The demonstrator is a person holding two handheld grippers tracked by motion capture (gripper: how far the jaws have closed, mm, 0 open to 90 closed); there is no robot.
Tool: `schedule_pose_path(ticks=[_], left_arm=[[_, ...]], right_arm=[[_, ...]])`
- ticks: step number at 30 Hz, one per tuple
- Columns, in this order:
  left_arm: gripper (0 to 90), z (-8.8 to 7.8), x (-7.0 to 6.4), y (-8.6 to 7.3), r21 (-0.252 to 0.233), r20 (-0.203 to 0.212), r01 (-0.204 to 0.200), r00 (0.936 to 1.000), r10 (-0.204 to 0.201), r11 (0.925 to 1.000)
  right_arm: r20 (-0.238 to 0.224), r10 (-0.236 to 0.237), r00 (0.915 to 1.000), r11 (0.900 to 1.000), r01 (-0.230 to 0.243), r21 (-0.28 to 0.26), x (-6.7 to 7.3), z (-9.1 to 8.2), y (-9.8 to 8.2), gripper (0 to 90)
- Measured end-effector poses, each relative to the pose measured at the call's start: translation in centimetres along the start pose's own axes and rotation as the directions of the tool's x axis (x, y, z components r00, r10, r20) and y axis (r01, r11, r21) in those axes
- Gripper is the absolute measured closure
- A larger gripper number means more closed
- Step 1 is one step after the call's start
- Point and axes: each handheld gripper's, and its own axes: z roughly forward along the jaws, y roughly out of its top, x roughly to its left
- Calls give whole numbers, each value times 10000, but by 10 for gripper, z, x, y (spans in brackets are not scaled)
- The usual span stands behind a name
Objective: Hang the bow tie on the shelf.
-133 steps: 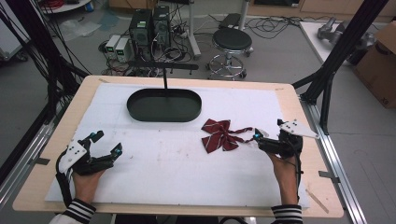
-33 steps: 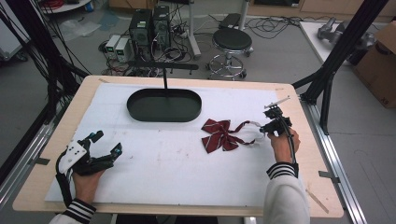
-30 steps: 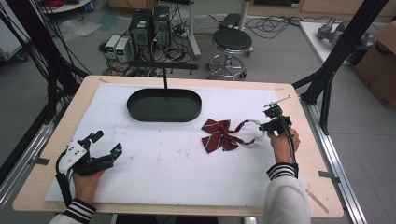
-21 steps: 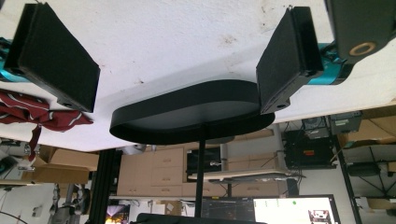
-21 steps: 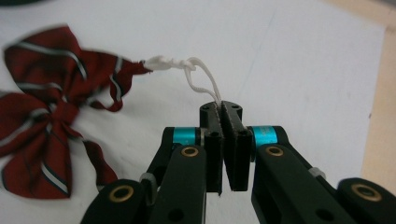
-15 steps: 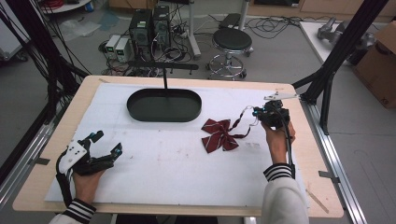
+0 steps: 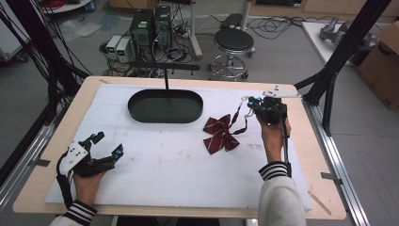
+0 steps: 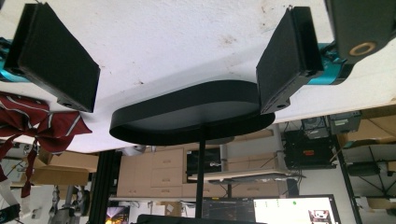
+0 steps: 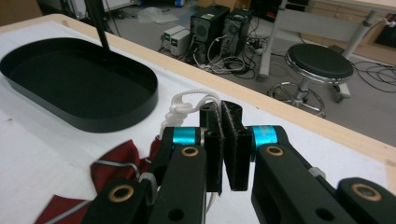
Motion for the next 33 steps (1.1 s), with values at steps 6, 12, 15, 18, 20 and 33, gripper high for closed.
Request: schedule_pose_path(ticks=[6,12,15,18,20,33], left_arm=[[139,0,0,0,11,-11,-34,10000,34,10000],[139,0,0,0,27,-7,-63,10000,63,10000],[139,0,0,0,30,-10,-65,10000,65,10000],[139,0,0,0,34,-17,-67,10000,67,10000],[139,0,0,0,37,-20,-64,10000,64,10000],[139,0,0,0,22,-23,-58,10000,58,10000]], right_arm=[[-605,12,9982,9984,-46,-567,15,7,14,875],[-1183,11,9930,9922,-159,-1237,32,13,33,874],[-1321,-39,9912,9901,-147,-1393,37,15,41,875],[-1495,-151,9886,9881,-81,-1533,44,19,52,875],[-1522,-318,9878,9865,65,-1637,50,23,59,875],[-1794,-688,9814,9803,331,-1949,76,49,91,875]])
